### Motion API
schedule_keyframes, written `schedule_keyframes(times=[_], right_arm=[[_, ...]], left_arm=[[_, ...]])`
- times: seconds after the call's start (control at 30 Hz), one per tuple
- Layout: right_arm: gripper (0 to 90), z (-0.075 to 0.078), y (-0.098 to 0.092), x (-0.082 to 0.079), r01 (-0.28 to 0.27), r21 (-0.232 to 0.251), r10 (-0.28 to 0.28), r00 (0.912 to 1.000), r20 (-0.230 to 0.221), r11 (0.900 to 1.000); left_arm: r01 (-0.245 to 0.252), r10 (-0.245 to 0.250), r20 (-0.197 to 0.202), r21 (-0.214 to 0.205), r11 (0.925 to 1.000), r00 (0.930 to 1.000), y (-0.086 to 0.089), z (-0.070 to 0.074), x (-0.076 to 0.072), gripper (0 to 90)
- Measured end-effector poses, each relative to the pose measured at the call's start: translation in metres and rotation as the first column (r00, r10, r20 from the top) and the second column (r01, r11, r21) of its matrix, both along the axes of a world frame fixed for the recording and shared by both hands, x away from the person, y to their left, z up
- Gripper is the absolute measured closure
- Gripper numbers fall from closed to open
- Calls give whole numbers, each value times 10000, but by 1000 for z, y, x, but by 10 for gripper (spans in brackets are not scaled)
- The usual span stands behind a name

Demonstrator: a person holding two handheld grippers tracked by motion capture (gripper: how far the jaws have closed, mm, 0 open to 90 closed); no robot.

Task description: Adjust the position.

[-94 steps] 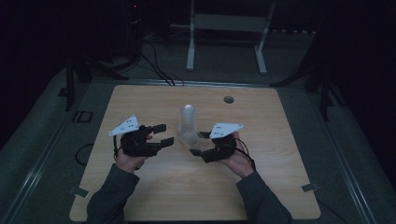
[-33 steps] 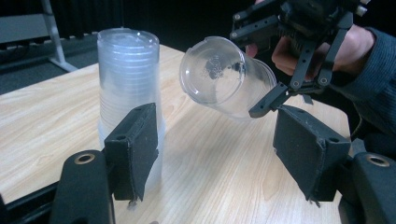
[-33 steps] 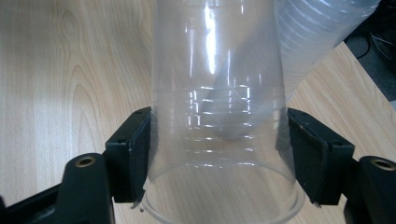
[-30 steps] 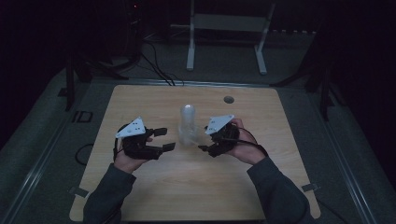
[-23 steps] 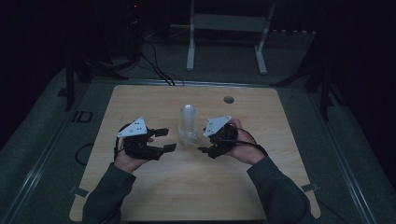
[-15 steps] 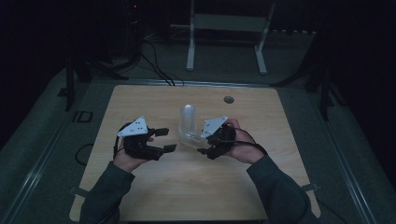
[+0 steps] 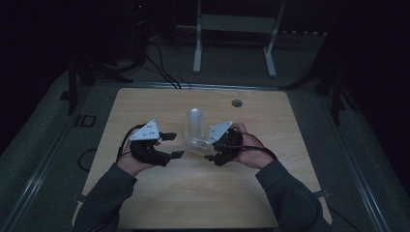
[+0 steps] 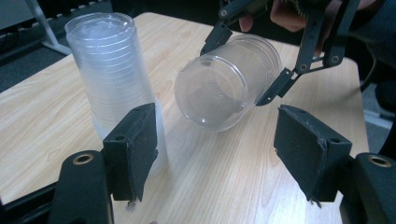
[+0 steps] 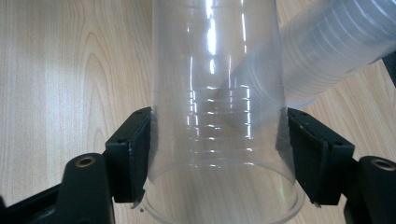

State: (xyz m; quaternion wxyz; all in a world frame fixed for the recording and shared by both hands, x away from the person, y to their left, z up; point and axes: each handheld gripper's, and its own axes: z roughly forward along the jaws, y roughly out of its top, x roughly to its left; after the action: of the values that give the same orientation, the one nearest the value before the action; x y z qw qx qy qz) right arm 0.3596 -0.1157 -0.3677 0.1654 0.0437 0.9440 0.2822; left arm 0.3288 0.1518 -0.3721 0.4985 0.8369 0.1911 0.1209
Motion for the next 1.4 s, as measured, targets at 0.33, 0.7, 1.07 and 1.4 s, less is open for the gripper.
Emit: schedule_keyframes(times=[0.33,0.7,1.07,1.4], right_arm=[[295,-2,3,0,-159,-295,157,9999,-63,9994],[296,-7,8,0,-294,-628,280,9993,-233,9976],[297,-9,13,0,-409,-974,367,9983,-443,9944],[297,-13,20,-1,-647,-1323,574,9967,-581,9891]], left_arm=[[243,-292,364,1278,9915,9989,-10,6,0,304],[479,-618,605,2084,9769,9963,-20,11,-1,310],[616,-784,553,2581,9642,9954,-25,10,0,310],[785,-972,393,3358,9387,9945,-30,6,0,315]])
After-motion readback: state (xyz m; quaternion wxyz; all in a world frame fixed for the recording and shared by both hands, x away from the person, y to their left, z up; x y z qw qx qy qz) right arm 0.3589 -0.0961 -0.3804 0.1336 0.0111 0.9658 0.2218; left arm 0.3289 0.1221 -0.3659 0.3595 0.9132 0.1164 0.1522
